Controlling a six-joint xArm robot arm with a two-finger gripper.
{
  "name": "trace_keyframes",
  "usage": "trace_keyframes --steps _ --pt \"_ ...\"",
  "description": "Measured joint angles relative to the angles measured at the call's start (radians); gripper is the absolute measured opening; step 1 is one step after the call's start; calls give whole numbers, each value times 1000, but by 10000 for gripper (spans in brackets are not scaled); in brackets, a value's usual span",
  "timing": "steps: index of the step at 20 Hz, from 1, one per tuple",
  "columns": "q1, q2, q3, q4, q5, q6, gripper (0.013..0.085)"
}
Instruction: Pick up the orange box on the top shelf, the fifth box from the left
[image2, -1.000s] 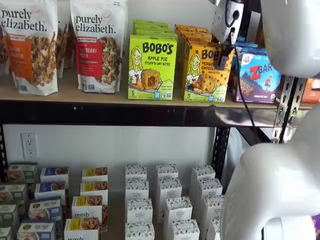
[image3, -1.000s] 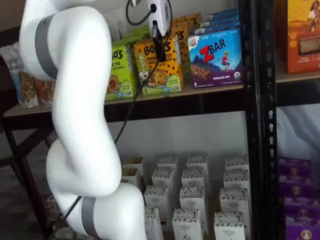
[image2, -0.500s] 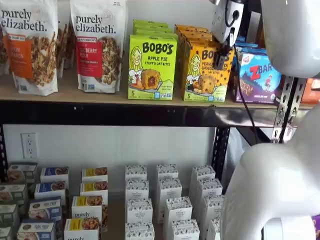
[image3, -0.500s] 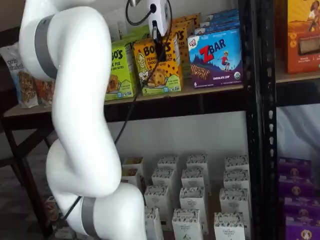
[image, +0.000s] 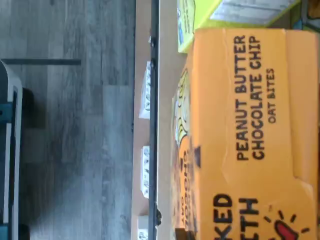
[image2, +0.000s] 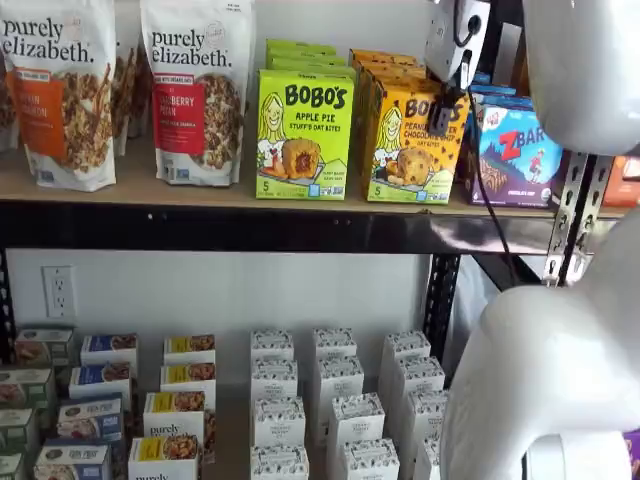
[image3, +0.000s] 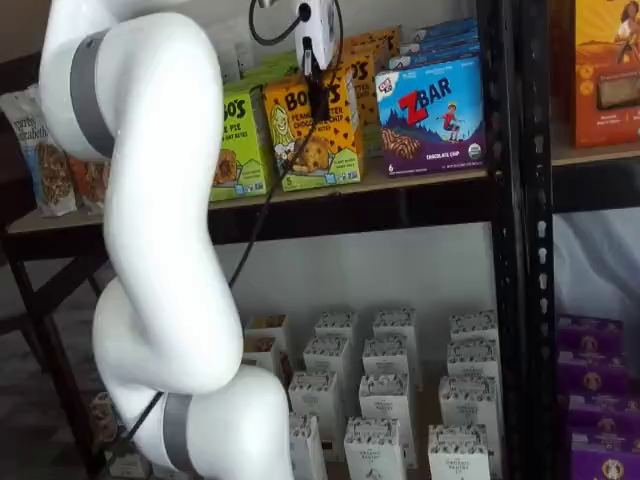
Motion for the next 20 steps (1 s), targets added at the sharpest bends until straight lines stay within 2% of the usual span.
trace_keyframes --steps 8,13,20 --pt "-10 -25 -19 26 64 1 370" --pt "-15 -94 22 52 67 5 370" --pt "-18 -216 75 88 113 24 370"
